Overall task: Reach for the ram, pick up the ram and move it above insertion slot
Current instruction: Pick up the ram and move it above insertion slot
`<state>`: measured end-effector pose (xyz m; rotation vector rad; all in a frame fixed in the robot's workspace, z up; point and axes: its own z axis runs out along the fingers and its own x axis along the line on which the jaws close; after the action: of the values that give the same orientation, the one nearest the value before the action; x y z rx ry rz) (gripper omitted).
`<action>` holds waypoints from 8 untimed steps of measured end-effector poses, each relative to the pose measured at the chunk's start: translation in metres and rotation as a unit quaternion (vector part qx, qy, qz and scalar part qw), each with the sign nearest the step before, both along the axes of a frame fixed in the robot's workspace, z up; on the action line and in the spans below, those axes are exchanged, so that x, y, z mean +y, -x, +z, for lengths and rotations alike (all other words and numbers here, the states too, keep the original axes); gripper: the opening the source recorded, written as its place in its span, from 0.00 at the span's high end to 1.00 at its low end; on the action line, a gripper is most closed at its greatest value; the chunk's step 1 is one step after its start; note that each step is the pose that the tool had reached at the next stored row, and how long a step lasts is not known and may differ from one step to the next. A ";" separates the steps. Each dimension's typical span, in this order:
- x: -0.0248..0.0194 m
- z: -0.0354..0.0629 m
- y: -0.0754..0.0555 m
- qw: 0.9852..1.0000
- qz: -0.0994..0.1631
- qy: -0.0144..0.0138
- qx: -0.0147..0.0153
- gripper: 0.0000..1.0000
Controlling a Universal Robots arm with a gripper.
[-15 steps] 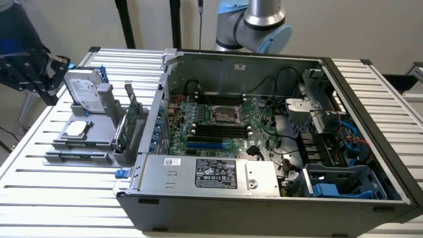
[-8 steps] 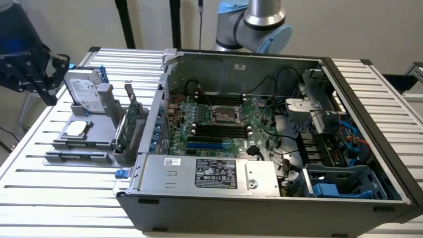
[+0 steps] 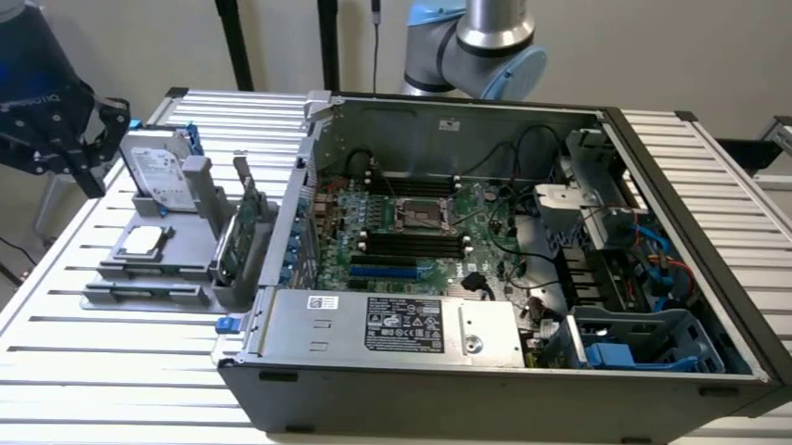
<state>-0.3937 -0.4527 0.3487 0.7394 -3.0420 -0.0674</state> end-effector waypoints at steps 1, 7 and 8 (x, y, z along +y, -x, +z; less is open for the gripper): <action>0.0000 0.0001 0.000 1.000 0.009 0.000 0.000 0.89; 0.0000 0.0000 0.000 0.998 0.064 0.000 0.000 0.89; 0.0000 0.0000 0.000 0.997 0.072 0.000 0.000 0.89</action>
<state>-0.3937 -0.4527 0.3487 0.9567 -2.9776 -0.0660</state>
